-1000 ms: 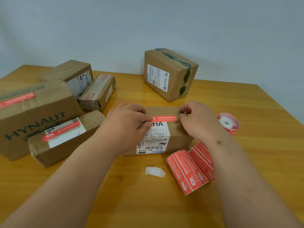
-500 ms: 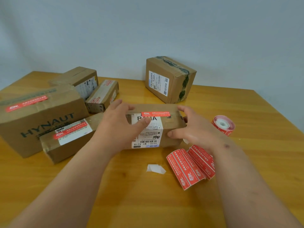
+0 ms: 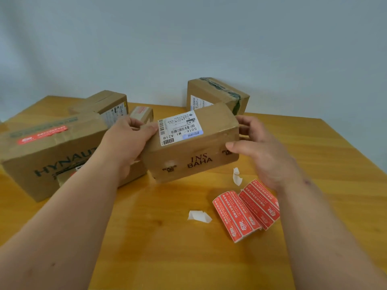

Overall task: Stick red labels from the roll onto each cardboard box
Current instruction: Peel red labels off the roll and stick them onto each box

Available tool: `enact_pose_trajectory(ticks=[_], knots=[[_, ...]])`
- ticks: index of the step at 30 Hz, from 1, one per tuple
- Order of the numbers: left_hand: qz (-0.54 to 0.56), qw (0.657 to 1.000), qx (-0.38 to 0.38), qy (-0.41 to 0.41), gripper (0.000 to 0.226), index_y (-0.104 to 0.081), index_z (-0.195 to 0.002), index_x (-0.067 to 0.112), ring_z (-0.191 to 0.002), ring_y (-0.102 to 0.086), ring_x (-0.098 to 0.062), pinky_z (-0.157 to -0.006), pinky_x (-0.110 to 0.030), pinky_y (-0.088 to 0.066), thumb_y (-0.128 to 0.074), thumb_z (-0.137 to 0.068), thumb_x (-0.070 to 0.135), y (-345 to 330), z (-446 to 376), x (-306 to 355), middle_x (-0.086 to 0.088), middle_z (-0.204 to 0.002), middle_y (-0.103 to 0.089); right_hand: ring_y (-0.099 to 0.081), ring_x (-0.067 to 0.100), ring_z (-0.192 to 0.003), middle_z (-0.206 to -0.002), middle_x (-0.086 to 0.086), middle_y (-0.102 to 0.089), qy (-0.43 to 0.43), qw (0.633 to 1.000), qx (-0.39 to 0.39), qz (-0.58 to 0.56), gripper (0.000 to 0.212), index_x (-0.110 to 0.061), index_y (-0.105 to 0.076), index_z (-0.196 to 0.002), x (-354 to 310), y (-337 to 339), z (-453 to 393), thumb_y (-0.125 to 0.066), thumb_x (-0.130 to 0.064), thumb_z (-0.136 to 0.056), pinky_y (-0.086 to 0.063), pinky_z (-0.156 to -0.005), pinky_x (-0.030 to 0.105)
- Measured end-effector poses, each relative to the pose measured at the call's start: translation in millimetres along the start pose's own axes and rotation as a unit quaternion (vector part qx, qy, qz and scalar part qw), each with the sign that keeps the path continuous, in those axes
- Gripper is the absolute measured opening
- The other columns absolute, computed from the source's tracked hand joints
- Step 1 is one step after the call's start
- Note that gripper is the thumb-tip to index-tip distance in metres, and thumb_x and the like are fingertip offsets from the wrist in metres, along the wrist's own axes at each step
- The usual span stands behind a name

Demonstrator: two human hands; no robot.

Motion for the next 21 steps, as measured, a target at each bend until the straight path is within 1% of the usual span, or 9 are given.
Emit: enact_pose_trajectory(ticks=[3, 6, 9, 11, 13, 15, 18, 19, 21], knots=[[0.004, 1.000, -0.001, 0.021, 0.038, -0.053, -0.114, 0.023, -0.093, -0.064, -0.023, -0.078, -0.043, -0.058, -0.060, -0.089, 0.050, 0.1, -4.3, 2.4, -0.004, -0.112, -0.062, -0.056, 0.001, -0.099, -0.113, -0.014, -0.061, -0.020, 0.996, 0.055, 0.067, 0.040, -0.030, -0.052, -0.125, 3.5, -2.6, -5.2, -0.065, -0.036, -0.088, -0.040, -0.071, 0.019], [-0.024, 0.998, -0.034, 0.036, 0.043, -0.050, -0.117, 0.023, -0.088, -0.062, -0.021, -0.069, -0.036, -0.055, -0.053, -0.091, 0.056, -6.1, -3.0, 2.4, -0.002, -0.105, -0.060, -0.055, 0.005, -0.091, -0.105, -0.011, -0.058, -0.059, 0.981, 0.104, 0.155, 0.040, -0.026, -0.053, -0.122, 8.0, -8.8, -13.5, -0.053, -0.051, -0.092, -0.043, -0.067, 0.025], [-0.155, 0.986, -0.068, 0.006, 0.049, -0.048, -0.124, 0.023, -0.094, -0.061, -0.020, -0.075, -0.040, -0.055, -0.053, -0.090, 0.057, -13.1, -3.0, -6.2, 0.001, -0.109, -0.061, -0.057, 0.019, -0.103, -0.116, 0.000, -0.061, -0.094, 0.956, 0.082, 0.267, 0.046, -0.021, -0.053, -0.125, 15.5, -15.7, -21.4, -0.041, -0.054, -0.096, -0.048, -0.083, 0.036], [-0.289, 0.954, -0.069, -0.027, 0.059, -0.044, -0.132, 0.020, -0.099, -0.060, -0.022, -0.083, -0.042, -0.055, -0.053, -0.089, 0.059, -15.0, -5.0, -13.3, 0.000, -0.115, -0.061, -0.057, 0.022, -0.109, -0.123, 0.004, -0.060, -0.100, 0.942, 0.045, 0.317, 0.048, -0.019, -0.053, -0.129, 21.7, -18.8, -23.3, -0.039, -0.052, -0.097, -0.046, -0.085, 0.035], [-0.381, 0.921, -0.064, -0.047, 0.064, -0.039, -0.138, 0.020, -0.102, -0.059, -0.023, -0.083, -0.040, -0.053, -0.051, -0.089, 0.060, -16.7, -5.2, -16.7, -0.002, -0.121, -0.059, -0.055, 0.023, -0.116, -0.130, 0.004, -0.058, -0.102, 0.934, 0.033, 0.341, 0.050, -0.019, -0.048, -0.135, 23.9, -17.7, -22.2, -0.040, -0.051, -0.097, -0.044, -0.089, 0.035], [-0.413, 0.907, -0.044, -0.069, 0.070, -0.035, -0.141, 0.021, -0.116, -0.052, -0.028, -0.090, -0.045, -0.050, -0.051, -0.087, 0.063, -19.1, -3.3, -16.4, -0.007, -0.134, -0.050, -0.054, 0.021, -0.117, -0.132, 0.001, -0.057, -0.096, 0.935, 0.049, 0.338, 0.049, -0.022, -0.045, -0.138, 20.1, -11.7, -18.8, -0.042, -0.048, -0.097, -0.044, -0.092, 0.036], [-0.417, 0.901, -0.004, -0.117, 0.071, -0.029, -0.147, 0.024, -0.137, -0.030, -0.034, -0.107, -0.053, -0.034, -0.052, -0.089, 0.057, -25.9, 7.0, -8.1, -0.011, -0.149, -0.035, -0.052, 0.011, -0.101, -0.120, -0.008, -0.059, -0.085, 0.940, 0.083, 0.320, 0.038, -0.028, -0.049, -0.132, 11.3, 3.0, -10.7, -0.045, -0.045, -0.098, -0.039, -0.083, 0.032], [-0.410, 0.902, -0.002, -0.138, 0.066, -0.031, -0.146, 0.026, -0.139, -0.027, -0.034, -0.109, -0.053, -0.030, -0.053, -0.090, 0.054, -30.5, 13.3, -4.1, -0.009, -0.149, -0.034, -0.050, 0.009, -0.096, -0.116, -0.010, -0.059, -0.081, 0.939, 0.090, 0.321, 0.035, -0.029, -0.052, -0.129, 9.5, 8.0, -6.8, -0.046, -0.044, -0.097, -0.037, -0.080, 0.030], [-0.394, 0.901, -0.009, -0.181, 0.055, -0.040, -0.140, 0.030, -0.137, -0.028, -0.028, -0.110, -0.051, -0.028, -0.054, -0.091, 0.049, -42.3, 29.4, 2.8, -0.002, -0.147, -0.038, -0.052, 0.008, -0.094, -0.112, -0.010, -0.060, -0.067, 0.943, 0.094, 0.313, 0.031, -0.029, -0.056, -0.124, 8.1, 14.9, 2.0, -0.049, -0.041, -0.097, -0.042, -0.081, 0.031]])
Point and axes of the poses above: each hand's wrist, its own z-axis away from the middle knuckle, its own y-axis out of the back of the hand, x = y × z, the point moved 1 cm from there along -z, towards the middle knuckle
